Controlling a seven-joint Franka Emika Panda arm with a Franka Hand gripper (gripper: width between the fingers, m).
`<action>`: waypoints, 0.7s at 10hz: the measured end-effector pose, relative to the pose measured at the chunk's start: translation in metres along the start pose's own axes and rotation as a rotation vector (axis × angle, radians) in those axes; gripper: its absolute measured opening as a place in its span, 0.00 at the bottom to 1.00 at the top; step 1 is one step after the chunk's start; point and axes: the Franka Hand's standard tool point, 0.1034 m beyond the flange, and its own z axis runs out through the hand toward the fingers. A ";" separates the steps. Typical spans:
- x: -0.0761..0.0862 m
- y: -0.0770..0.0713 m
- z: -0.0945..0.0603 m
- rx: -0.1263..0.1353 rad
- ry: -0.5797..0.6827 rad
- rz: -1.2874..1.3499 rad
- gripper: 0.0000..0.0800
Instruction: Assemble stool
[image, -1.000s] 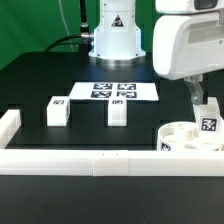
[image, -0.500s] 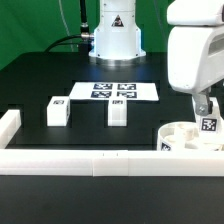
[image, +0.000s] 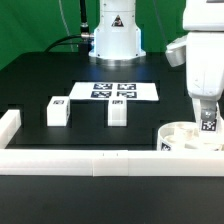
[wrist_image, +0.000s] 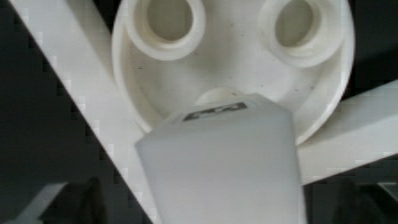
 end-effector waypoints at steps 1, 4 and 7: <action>-0.002 0.000 0.002 -0.001 -0.008 -0.054 0.81; -0.005 0.001 0.003 -0.003 -0.018 -0.065 0.67; -0.007 0.002 0.003 -0.003 -0.020 -0.028 0.42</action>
Offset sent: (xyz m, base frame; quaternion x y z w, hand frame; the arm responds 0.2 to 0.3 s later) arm -0.0038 0.0043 -0.0014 -0.0047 0.0035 0.0147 0.9999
